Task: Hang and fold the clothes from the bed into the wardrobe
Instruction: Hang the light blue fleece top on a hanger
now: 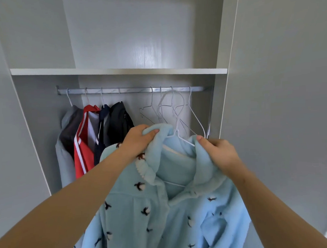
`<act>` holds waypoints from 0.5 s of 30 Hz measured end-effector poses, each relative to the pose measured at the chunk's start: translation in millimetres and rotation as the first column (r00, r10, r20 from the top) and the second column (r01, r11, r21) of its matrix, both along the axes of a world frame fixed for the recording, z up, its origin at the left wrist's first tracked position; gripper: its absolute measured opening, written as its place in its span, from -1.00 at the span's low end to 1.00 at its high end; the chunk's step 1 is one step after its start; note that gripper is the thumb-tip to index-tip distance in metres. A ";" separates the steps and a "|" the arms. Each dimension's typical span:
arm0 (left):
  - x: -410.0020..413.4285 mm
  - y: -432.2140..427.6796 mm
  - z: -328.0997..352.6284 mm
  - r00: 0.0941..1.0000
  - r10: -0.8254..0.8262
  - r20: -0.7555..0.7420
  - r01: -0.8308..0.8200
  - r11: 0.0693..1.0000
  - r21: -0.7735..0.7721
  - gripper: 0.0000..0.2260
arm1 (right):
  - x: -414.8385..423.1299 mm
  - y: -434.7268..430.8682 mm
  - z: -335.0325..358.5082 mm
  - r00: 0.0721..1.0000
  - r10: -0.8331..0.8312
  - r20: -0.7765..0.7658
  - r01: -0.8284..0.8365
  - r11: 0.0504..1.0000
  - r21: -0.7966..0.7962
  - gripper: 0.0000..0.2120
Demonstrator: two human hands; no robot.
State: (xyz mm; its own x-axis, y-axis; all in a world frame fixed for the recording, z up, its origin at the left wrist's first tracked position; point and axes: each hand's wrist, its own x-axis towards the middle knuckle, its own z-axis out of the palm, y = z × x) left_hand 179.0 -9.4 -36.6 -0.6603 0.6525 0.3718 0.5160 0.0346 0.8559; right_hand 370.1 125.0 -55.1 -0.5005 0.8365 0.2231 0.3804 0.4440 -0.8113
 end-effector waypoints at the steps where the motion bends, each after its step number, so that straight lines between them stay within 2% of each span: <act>1: 1.4 1.6 -3.1 1.000 -0.017 -0.003 0.017 0.999 -0.029 -0.80 | 2.0 2.7 -1.9 0.998 -0.024 -0.058 0.022 0.999 -0.041 -0.44; 3: 3.3 5.2 -10.0 0.999 -0.042 0.020 0.044 0.995 -0.090 -0.76 | 5.4 8.1 -5.4 0.991 -0.046 -0.125 0.028 0.989 -0.142 -0.51; 5: 2.6 7.9 -17.8 0.999 -0.031 0.031 0.035 0.988 -0.152 -0.80 | 7.0 15.1 -10.0 0.988 -0.076 -0.132 0.047 0.977 -0.208 -0.53; 10: -11.4 4.9 -34.5 0.991 0.118 0.060 -0.110 0.985 -0.131 -0.90 | 5.0 28.0 -30.7 0.984 -0.157 -0.081 0.140 0.973 -0.184 -0.57; 15: -31.7 -2.3 -41.7 0.982 0.172 0.074 -0.158 0.972 -0.173 -0.92 | -12.7 23.3 -52.6 0.991 -0.086 -0.103 0.047 0.944 -0.328 -0.61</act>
State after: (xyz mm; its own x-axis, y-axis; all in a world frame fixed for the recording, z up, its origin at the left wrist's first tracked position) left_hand 147.3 -11.7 -78.2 -0.7892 0.5795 0.2035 0.4144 0.2579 0.8728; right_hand 357.4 148.3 -107.8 -0.4284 0.9035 -0.0133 0.2965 0.1266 -0.9466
